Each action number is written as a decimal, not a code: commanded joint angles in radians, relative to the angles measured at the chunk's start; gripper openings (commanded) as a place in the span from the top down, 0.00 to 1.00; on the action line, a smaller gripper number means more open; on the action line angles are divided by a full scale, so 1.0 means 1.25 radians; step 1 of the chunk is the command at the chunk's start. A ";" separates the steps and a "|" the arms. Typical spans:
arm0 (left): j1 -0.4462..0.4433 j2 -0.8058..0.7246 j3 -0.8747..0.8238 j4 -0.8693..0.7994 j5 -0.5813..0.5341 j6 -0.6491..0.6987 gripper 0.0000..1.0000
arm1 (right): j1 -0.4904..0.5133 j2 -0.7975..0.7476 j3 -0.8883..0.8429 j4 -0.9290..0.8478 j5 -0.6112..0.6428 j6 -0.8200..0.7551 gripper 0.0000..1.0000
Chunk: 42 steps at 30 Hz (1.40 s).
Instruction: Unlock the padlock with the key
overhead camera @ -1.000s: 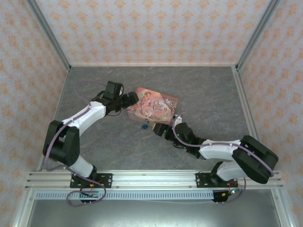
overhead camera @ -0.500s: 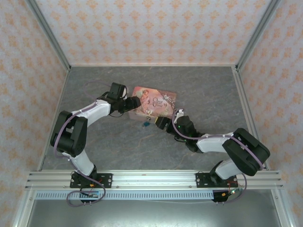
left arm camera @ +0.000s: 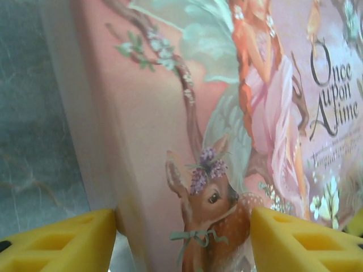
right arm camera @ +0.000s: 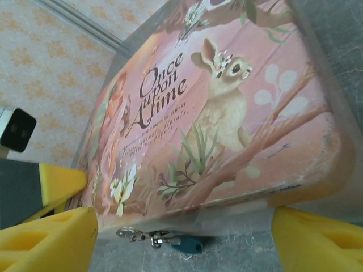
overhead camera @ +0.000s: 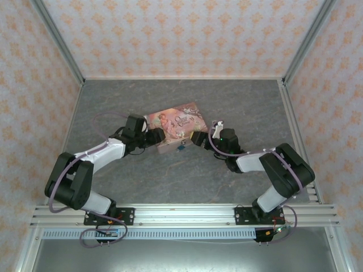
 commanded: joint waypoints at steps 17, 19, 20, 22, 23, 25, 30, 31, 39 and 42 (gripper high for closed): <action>-0.018 -0.070 -0.048 -0.124 -0.073 -0.080 0.34 | 0.014 0.076 -0.106 0.382 -0.179 0.040 0.31; -0.019 -0.072 -0.051 -0.125 -0.077 -0.082 0.34 | 0.030 0.089 -0.095 0.369 -0.165 0.031 0.32; -0.019 -0.073 -0.051 -0.127 -0.080 -0.081 0.34 | 0.038 0.095 -0.090 0.364 -0.152 0.025 0.32; -0.019 -0.071 -0.049 -0.131 -0.084 -0.080 0.34 | 0.051 0.110 -0.087 0.366 -0.128 0.017 0.33; -0.019 -0.070 -0.048 -0.132 -0.083 -0.080 0.34 | 0.059 0.119 -0.086 0.370 -0.112 0.015 0.33; -0.019 -0.066 -0.050 -0.131 -0.083 -0.080 0.34 | 0.070 0.137 -0.083 0.381 -0.089 0.016 0.34; -0.022 -0.060 -0.051 -0.128 -0.089 -0.082 0.34 | 0.088 0.189 -0.059 0.407 -0.060 0.024 0.39; -0.023 -0.059 -0.051 -0.128 -0.089 -0.082 0.34 | 0.090 0.198 -0.056 0.419 -0.056 0.026 0.39; -0.026 -0.053 -0.051 -0.120 -0.090 -0.089 0.34 | 0.110 0.255 -0.016 0.431 -0.043 0.030 0.42; -0.029 -0.051 -0.051 -0.114 -0.090 -0.093 0.34 | 0.112 0.270 -0.005 0.433 -0.046 0.032 0.42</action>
